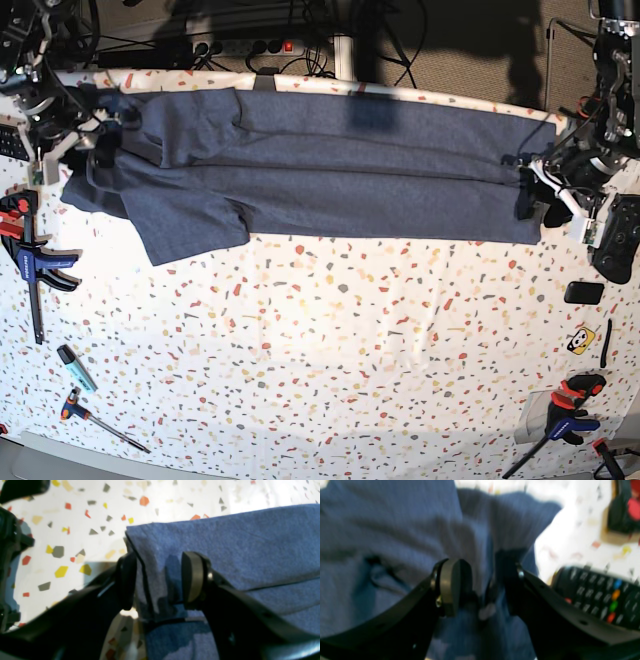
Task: Fold the T-shirt properly
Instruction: 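Open both grippers and release the folded hem, then grasp the strip's sleeve end with the right gripper and fold inward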
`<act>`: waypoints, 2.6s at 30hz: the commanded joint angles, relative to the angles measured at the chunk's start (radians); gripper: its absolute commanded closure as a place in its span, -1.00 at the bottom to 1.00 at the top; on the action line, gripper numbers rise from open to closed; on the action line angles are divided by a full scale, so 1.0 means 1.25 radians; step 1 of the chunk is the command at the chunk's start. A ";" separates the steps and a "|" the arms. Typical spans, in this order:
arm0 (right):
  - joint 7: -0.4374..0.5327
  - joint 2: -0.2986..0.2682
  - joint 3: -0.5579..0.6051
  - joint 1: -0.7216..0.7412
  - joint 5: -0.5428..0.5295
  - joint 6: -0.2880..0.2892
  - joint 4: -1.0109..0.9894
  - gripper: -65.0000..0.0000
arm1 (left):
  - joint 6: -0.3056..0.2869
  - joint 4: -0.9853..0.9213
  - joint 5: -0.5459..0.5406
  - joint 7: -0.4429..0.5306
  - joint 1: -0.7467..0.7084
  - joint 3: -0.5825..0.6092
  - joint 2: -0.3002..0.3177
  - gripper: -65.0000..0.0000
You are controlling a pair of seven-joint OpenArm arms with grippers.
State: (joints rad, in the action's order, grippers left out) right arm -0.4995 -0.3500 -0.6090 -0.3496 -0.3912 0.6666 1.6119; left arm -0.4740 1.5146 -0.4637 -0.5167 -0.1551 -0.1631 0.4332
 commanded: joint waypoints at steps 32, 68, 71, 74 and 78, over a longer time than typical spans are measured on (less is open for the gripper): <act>-0.233 -0.023 0.278 0.580 0.086 -0.127 -0.362 0.14 | 0.012 0.138 -0.049 0.018 0.006 -0.006 -0.007 0.13; -0.178 0.005 0.279 0.562 0.140 0.025 -0.428 1.00 | 0.012 0.138 -0.040 0.016 0.005 -0.006 -0.007 0.13; -0.166 0.005 0.279 0.518 0.152 0.025 -0.337 1.00 | 0.012 0.138 -0.027 0.016 0.005 -0.006 -0.007 0.13; -0.156 0.005 0.279 0.453 0.152 0.025 -0.249 1.00 | 0.012 0.137 -0.027 0.017 0.005 -0.006 -0.014 0.13; -0.110 0.005 0.279 0.341 0.153 0.025 -0.127 1.00 | 0.012 0.138 -0.027 0.016 0.005 -0.006 -0.025 0.13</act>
State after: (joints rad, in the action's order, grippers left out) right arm -0.6582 -0.3294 -0.2546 0.0528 -0.1856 0.6907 1.4357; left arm -0.4549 1.6711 -0.4866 -0.5236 -0.1635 -0.1638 0.3882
